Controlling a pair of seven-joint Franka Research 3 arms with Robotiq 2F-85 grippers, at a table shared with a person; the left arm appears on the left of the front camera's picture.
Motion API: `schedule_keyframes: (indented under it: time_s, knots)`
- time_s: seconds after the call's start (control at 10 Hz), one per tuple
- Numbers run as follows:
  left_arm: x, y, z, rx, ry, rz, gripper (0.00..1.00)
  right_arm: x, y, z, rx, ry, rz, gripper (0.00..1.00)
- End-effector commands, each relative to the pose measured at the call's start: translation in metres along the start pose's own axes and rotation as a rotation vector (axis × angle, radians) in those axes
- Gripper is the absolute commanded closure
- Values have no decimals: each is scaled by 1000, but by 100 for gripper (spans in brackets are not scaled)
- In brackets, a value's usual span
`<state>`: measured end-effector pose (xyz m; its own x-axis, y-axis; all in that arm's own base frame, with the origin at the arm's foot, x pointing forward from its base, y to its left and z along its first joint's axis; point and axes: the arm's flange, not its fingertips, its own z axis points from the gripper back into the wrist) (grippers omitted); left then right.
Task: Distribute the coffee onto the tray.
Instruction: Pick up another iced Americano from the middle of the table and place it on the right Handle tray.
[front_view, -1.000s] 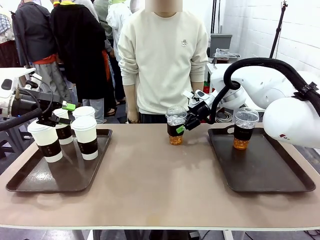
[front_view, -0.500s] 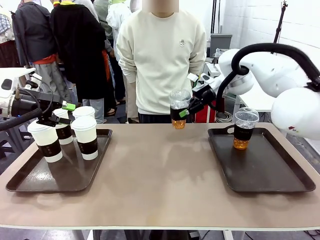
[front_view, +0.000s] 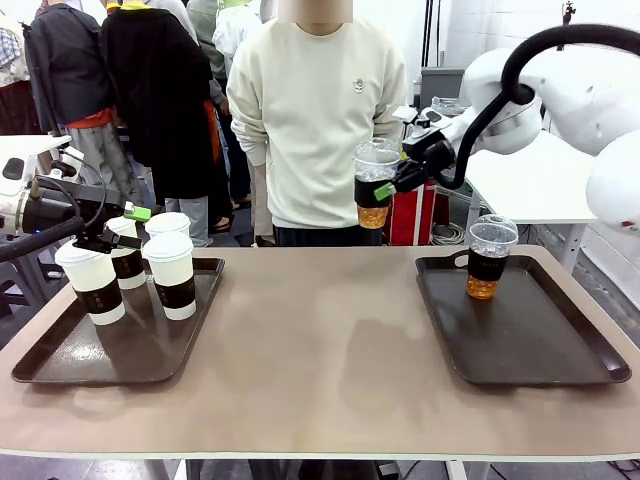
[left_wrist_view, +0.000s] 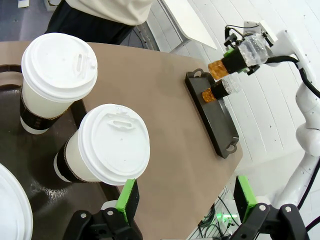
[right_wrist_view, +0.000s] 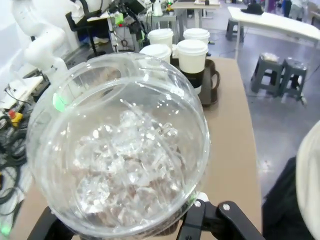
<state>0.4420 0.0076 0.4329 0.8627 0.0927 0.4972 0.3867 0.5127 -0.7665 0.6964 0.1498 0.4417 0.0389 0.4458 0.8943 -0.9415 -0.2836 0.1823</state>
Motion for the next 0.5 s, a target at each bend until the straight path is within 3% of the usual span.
schedule_keyframes:
  time_s: [0.0,0.4]
  knots:
    - [-1,-2,1,-1,0,3,0,-6,71,-7,-40,-7,-17,37]
    - [-1,-2,1,-1,0,3,0,-30,151,-4,-123,19,5,37]
